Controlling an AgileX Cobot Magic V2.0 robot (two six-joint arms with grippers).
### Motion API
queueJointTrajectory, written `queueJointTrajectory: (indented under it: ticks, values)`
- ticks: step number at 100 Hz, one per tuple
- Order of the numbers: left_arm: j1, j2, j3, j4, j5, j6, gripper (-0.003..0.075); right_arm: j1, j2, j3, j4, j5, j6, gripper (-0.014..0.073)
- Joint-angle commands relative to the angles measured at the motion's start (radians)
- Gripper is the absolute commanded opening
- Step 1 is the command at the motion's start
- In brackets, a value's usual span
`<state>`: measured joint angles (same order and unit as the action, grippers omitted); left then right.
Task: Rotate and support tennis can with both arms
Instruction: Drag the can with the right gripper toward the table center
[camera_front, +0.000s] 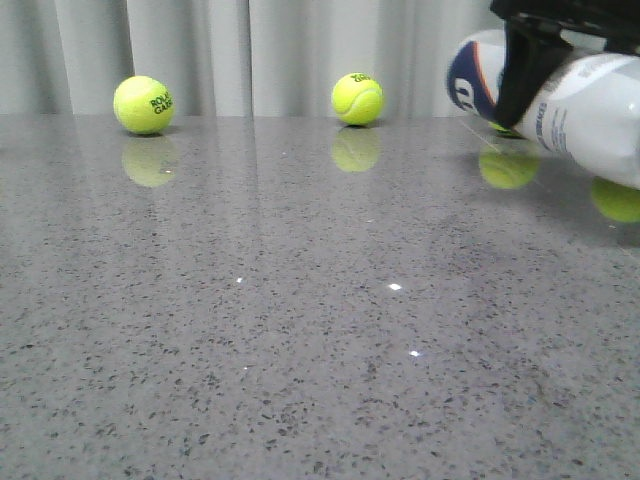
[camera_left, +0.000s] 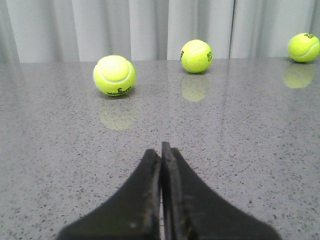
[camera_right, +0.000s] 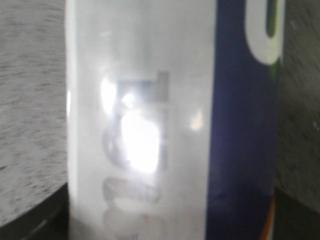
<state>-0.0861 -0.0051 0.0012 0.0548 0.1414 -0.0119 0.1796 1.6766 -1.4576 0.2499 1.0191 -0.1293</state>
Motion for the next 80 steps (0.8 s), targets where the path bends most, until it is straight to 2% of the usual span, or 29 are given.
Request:
queueJointTrajectory:
  ticks: [1, 27, 43, 52, 80]
  values:
    - [-0.001, -0.033, 0.044, -0.008, -0.08, -0.011, -0.0019, 0.05, -0.044, -0.09, 0.017, 0.011, -0.133, 0.0263]
    - [-0.001, -0.033, 0.044, -0.008, -0.08, -0.011, -0.0019, 0.243, -0.033, -0.125, 0.017, 0.019, -0.656, 0.0263]
    - [-0.001, -0.033, 0.044, -0.008, -0.08, -0.011, -0.0019, 0.316, 0.002, -0.125, 0.016, 0.034, -0.917, 0.0263]
    - [-0.001, -0.033, 0.044, -0.008, -0.08, -0.011, -0.0019, 0.335, 0.039, -0.125, 0.018, 0.055, -0.961, 0.0263]
    - [-0.001, -0.033, 0.044, -0.008, -0.08, -0.011, -0.0019, 0.337, 0.129, -0.125, 0.009, 0.061, -0.962, 0.0266]
